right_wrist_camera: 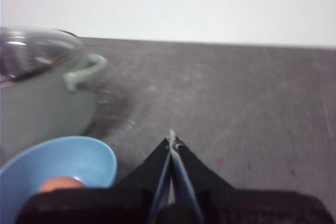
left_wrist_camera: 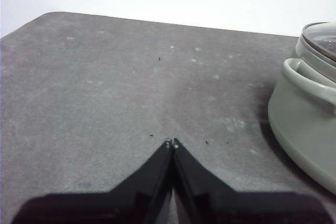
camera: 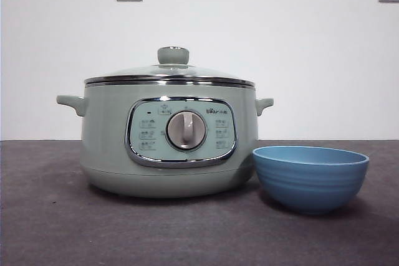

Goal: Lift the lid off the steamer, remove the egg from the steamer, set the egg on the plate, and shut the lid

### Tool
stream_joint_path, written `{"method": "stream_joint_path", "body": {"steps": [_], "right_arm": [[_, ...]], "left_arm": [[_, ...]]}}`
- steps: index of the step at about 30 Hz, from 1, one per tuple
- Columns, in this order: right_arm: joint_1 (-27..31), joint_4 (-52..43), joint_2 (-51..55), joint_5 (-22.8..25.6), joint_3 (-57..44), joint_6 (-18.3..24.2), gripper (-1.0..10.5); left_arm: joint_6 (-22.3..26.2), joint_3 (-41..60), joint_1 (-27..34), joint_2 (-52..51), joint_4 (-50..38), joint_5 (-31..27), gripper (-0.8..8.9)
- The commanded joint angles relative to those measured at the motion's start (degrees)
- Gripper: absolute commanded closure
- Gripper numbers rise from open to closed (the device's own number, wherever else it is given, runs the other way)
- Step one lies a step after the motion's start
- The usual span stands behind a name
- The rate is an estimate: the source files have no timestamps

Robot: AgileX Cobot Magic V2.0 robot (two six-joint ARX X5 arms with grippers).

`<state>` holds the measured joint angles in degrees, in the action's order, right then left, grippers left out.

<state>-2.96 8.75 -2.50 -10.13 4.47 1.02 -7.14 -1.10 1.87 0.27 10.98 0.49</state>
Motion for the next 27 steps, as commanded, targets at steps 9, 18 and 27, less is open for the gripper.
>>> {"method": "stream_joint_path", "body": {"steps": [9, 18, 27], "right_arm": [[0.1, 1.6, 2.4, 10.3, -4.2, -8.6, 9.5], [-0.1, 1.4, 2.4, 10.1, -4.2, -8.7, 9.5], [-0.1, 1.2, 2.4, 10.2, -4.2, -8.7, 9.5]], "left_arm": [[-0.3, 0.8, 0.2, -0.2, -0.1, -0.3, 8.16], [-0.3, 0.8, 0.2, -0.2, -0.1, -0.3, 8.16], [-0.3, 0.8, 0.2, -0.2, -0.1, -0.3, 8.16]]}}
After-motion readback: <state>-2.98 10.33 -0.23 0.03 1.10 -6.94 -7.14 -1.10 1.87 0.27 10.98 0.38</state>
